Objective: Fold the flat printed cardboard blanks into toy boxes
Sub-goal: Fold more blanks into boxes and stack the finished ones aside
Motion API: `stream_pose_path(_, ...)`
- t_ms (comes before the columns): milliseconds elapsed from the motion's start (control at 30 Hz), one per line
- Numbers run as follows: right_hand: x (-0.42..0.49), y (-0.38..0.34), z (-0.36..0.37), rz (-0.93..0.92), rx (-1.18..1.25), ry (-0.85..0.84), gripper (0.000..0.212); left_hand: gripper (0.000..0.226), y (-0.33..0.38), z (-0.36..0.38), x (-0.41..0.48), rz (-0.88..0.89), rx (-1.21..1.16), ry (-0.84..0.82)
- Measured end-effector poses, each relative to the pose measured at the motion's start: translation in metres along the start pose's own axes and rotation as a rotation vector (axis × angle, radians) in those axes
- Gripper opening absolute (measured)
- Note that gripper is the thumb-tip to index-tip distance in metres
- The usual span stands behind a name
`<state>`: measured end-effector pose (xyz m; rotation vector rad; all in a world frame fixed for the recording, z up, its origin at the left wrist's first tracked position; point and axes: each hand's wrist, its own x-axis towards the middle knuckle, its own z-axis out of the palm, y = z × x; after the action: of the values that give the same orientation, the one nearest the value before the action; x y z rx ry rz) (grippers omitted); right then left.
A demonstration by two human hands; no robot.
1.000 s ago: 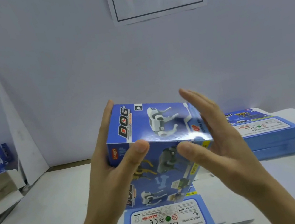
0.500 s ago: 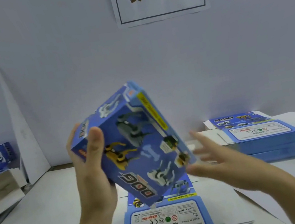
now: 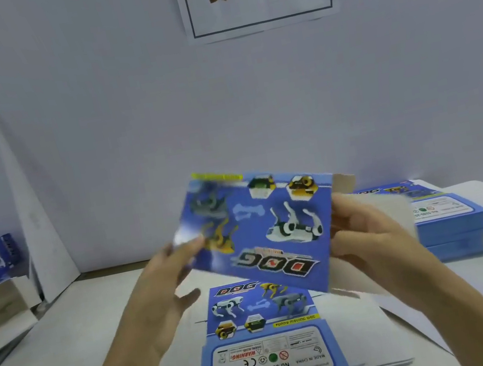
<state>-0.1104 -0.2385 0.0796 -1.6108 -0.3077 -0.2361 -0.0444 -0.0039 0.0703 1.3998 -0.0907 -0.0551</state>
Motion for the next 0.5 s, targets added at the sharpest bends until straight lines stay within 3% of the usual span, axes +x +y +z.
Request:
stream_pose_path(100,-0.001,-0.006,0.002,-0.036,0.002,0.034,0.032,0.055,-0.002,-0.003,0.002,0.026,0.274,0.061)
stream_pose_path(233,-0.002,0.002,0.014,-0.019,-0.28,0.014,0.058,0.026,-0.002,0.013,-0.006,0.233,0.423,-0.118)
stream_pose_path(367,-0.006,-0.001,0.017,-0.202,-0.615,0.039,0.057,0.052,-0.005,0.027,-0.019,0.417,0.495,-0.128)
stream_pose_path(500,-0.008,-0.008,0.019,-0.45,-1.005,0.083,0.042,0.042,0.001,0.03,-0.026,0.617,0.517,-0.069)
